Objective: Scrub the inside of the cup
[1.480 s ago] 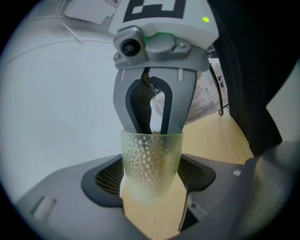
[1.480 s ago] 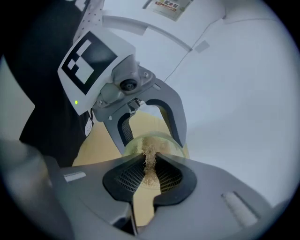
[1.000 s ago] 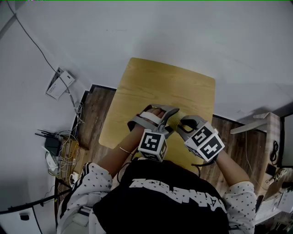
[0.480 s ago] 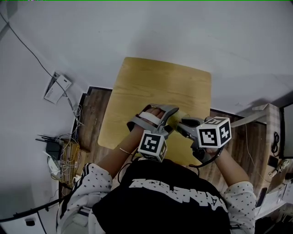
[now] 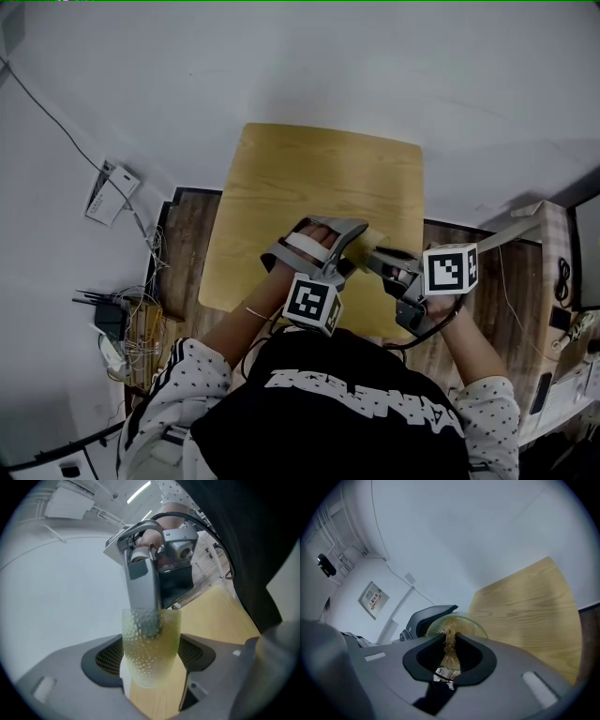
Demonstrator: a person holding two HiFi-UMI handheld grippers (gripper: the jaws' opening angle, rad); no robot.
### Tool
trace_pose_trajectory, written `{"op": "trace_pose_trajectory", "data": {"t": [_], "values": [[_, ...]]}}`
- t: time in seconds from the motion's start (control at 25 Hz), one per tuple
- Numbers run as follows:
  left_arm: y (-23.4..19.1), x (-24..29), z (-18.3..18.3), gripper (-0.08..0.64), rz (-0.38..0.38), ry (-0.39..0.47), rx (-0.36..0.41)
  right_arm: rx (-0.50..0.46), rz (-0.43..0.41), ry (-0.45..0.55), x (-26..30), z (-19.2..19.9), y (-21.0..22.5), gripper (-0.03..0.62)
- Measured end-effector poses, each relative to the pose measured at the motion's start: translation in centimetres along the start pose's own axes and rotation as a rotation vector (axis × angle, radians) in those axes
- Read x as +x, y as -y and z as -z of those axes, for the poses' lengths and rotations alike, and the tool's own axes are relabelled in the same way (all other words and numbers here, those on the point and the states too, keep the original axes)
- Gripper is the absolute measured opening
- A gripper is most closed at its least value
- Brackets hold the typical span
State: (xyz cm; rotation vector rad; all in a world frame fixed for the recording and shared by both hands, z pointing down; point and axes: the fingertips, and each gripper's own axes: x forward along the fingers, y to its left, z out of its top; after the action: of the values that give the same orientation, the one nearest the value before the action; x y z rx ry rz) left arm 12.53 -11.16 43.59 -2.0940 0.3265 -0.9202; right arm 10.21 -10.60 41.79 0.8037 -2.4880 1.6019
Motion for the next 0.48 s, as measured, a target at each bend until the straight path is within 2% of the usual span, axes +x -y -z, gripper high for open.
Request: {"op": "trace_pose_trajectory", "data": {"t": [0.2, 0.48], "values": [[0.3, 0.3, -0.6, 0.359, 0.008, 0.025, 0.012, 0.018, 0.008, 0.032, -0.6, 0.2, 0.4, 0.074], [0.1, 0.6, -1.0, 0.359, -0.004, 0.07, -0.035, -0.104, 0.078, 0.037, -1.8, 0.2, 0.6, 0.075]]}}
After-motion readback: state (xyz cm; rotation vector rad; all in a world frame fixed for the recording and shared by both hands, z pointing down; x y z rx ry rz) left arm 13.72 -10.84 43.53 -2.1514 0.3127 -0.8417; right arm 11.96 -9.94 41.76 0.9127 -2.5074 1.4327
